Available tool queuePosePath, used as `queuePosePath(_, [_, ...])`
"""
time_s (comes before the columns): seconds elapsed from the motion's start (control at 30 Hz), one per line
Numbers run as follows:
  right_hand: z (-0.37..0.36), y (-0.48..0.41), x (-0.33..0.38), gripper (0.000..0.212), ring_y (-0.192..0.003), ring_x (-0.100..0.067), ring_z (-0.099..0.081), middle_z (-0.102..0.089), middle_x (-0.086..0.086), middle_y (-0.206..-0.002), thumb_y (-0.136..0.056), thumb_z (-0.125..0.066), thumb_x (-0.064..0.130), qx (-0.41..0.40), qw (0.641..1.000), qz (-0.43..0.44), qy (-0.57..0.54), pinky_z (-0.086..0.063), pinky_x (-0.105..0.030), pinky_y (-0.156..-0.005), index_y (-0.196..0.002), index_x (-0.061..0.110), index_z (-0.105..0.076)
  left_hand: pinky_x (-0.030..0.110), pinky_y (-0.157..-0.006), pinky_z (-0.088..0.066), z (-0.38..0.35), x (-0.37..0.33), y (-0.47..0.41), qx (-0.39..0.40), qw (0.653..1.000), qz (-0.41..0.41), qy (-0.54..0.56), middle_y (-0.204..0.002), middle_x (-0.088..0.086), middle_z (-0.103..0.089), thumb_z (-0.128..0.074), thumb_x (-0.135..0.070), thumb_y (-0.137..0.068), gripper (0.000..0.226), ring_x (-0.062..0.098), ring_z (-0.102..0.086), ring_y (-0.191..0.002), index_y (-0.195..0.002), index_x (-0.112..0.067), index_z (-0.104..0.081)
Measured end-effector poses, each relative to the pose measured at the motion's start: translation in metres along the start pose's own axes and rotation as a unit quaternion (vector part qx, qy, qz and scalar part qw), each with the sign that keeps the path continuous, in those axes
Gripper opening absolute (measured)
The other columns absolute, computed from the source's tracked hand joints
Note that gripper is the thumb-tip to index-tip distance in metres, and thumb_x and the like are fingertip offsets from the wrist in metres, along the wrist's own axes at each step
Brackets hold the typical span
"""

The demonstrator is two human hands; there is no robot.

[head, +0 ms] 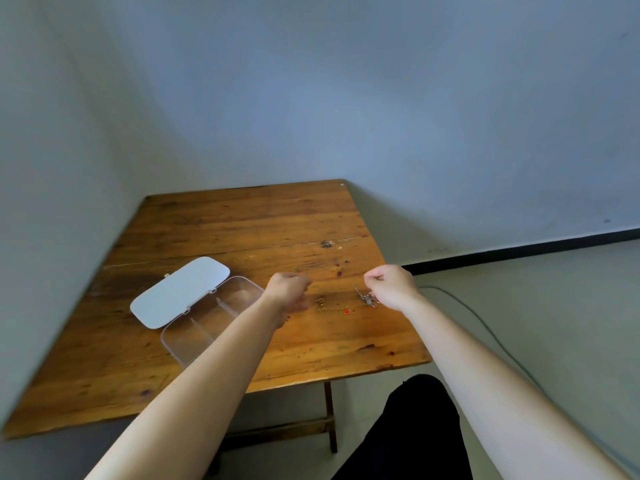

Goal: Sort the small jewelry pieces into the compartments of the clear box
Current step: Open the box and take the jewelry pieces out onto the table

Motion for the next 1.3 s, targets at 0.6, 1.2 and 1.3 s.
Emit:
queuePosePath(0.6, [-0.099, 0.056, 0.128, 0.025, -0.109, -0.014, -0.063, -0.068, 0.004, -0.122, -0.098, -0.057, 0.020, 0.140, 0.965, 0.210, 0.063, -0.049, -0.026, -0.083, -0.117, 0.029, -0.071, 0.028, -0.074, -0.057, 0.160, 0.031, 0.060, -0.034, 0.877, -0.122, -0.463, -0.093, 0.003, -0.071, -0.059, -0.013, -0.092, 0.018, 0.016, -0.066, -0.084, -0.097, -0.014, -0.076])
queuePosePath(1.2, [-0.171, 0.084, 0.181, 0.028, -0.113, -0.026, -0.045, -0.060, -0.004, -0.116, -0.091, -0.064, 0.027, 0.212, 0.790, 0.434, 0.377, -0.031, -0.043, -0.098, -0.118, 0.021, -0.068, 0.025, -0.068, -0.051, 0.169, 0.057, 0.053, 0.130, 0.766, -0.066, -0.626, -0.096, -0.005, -0.064, -0.069, -0.028, -0.083, 0.030, 0.010, -0.059, -0.082, -0.112, -0.022, -0.065])
queuePosePath(1.3, [-0.174, 0.084, 0.179, 0.033, -0.110, -0.023, -0.045, -0.055, -0.004, -0.119, -0.092, -0.063, 0.020, 0.258, 0.802, 0.413, 0.347, -0.033, -0.044, -0.100, -0.125, 0.021, -0.065, 0.022, -0.066, -0.046, 0.172, 0.057, 0.051, 0.137, 0.766, -0.059, -0.625, -0.090, -0.011, -0.059, -0.070, -0.028, -0.084, 0.035, 0.008, -0.057, -0.080, -0.118, -0.023, -0.064])
Point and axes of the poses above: each hand's wrist, its own y-axis away from the middle knuckle, its own z-axis out of the back of the hand, x = y × z, the point moved 4 cm from there along -y, towards the middle knuckle
